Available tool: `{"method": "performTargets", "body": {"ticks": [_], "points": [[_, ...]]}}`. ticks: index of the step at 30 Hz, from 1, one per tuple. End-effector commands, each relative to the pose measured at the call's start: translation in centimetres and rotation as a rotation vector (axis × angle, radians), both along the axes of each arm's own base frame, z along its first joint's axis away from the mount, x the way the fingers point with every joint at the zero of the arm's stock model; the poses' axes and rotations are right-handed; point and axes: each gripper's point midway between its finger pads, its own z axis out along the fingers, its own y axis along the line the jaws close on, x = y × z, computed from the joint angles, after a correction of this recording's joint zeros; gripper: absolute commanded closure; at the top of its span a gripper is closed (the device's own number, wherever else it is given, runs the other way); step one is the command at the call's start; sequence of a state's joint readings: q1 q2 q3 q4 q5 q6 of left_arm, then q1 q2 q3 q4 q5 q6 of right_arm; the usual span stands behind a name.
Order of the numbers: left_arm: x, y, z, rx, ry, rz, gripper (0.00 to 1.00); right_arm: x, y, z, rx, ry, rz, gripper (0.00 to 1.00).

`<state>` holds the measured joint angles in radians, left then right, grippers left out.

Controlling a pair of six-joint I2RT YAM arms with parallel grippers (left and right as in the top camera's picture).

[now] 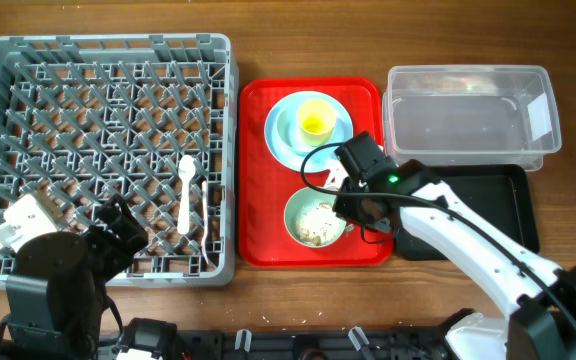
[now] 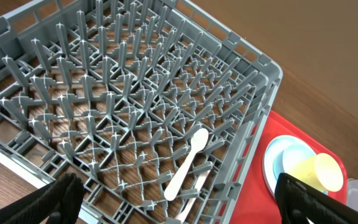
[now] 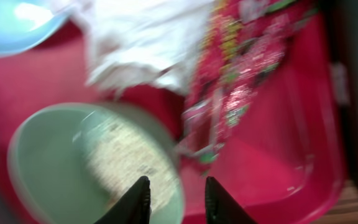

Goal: Sort waste into correct bins and load items into the dishwasher rack
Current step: 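Reach the right gripper toward the crumpled wrappers on the red tray, then grasp the red candy wrapper with the right gripper and carry it to the clear bin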

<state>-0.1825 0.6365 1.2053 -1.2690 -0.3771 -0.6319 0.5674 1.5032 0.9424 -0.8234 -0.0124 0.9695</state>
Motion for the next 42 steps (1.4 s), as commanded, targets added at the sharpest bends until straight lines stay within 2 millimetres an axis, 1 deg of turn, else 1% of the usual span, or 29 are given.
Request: {"method": "performTargets", "body": {"ticks": [1,3,10,12,15,16,20,22,23,25,27,28,30,31,33,37,39,42], "points": [[-0.1,0.4,0.3,0.0,-0.014,0.024,0.0,1.6,-2.4,-0.8,-0.153,-0.056,-0.104,0.68],[-0.1,0.4,0.3,0.0,-0.014,0.024,0.0,1.7,-3.2,-1.8,-0.21,-0.049,-0.136,0.67],[-0.1,0.4,0.3,0.0,-0.014,0.024,0.0,2.5,-2.5,-4.8,-0.218,-0.019,-0.135,0.68],[-0.1,0.4,0.3,0.0,-0.014,0.024,0.0,2.5,-2.5,-5.1,-0.223,-0.012,-0.135,0.69],[-0.1,0.4,0.3,0.0,-0.014,0.024,0.0,2.5,-2.5,-5.2,-0.224,-0.01,-0.134,0.73],[-0.1,0.4,0.3,0.0,-0.014,0.024,0.0,2.5,-2.5,-5.2,-0.224,-0.01,-0.134,0.76],[-0.1,0.4,0.3,0.0,-0.014,0.024,0.0,2.3,-2.3,-5.2,-0.213,0.0,-0.133,0.96],[-0.1,0.4,0.3,0.0,-0.014,0.024,0.0,2.2,-2.3,-5.2,-0.213,0.002,-0.129,0.96],[-0.1,0.4,0.3,0.0,-0.014,0.024,0.0,2.3,-1.9,-4.9,-0.193,0.002,-0.114,0.96],[-0.1,0.4,0.3,0.0,-0.014,0.024,0.0,2.8,-1.6,-3.4,-0.185,-0.015,-0.074,0.96],[-0.1,0.4,0.3,0.0,-0.014,0.024,0.0,3.7,-1.5,-0.1,-0.175,-0.066,-0.056,0.96],[-0.1,0.4,0.3,0.0,-0.014,0.024,0.0,4.1,-1.5,1.7,-0.165,-0.107,-0.061,0.96],[-0.1,0.4,0.3,0.0,-0.014,0.024,0.0,4.9,-1.1,5.9,-0.113,-0.225,0.002,0.96],[-0.1,0.4,0.3,0.0,-0.014,0.024,0.0,4.9,-1.2,7.5,-0.093,-0.271,0.019,0.96],[-0.1,0.4,0.3,0.0,-0.014,0.024,0.0,4.9,-1.8,10.0,-0.065,-0.35,-0.003,0.96],[-0.1,0.4,0.3,0.0,-0.014,0.024,0.0,5.6,-5.1,15.2,-0.135,-0.565,-0.101,0.96],[-0.1,0.4,0.3,0.0,-0.014,0.024,0.0,6.3,-7.1,16.8,-0.227,-0.648,-0.165,0.96],[-0.1,0.4,0.3,0.0,-0.014,0.024,0.0,6.8,-8.9,17.6,-0.311,-0.705,-0.261,0.96]]}}
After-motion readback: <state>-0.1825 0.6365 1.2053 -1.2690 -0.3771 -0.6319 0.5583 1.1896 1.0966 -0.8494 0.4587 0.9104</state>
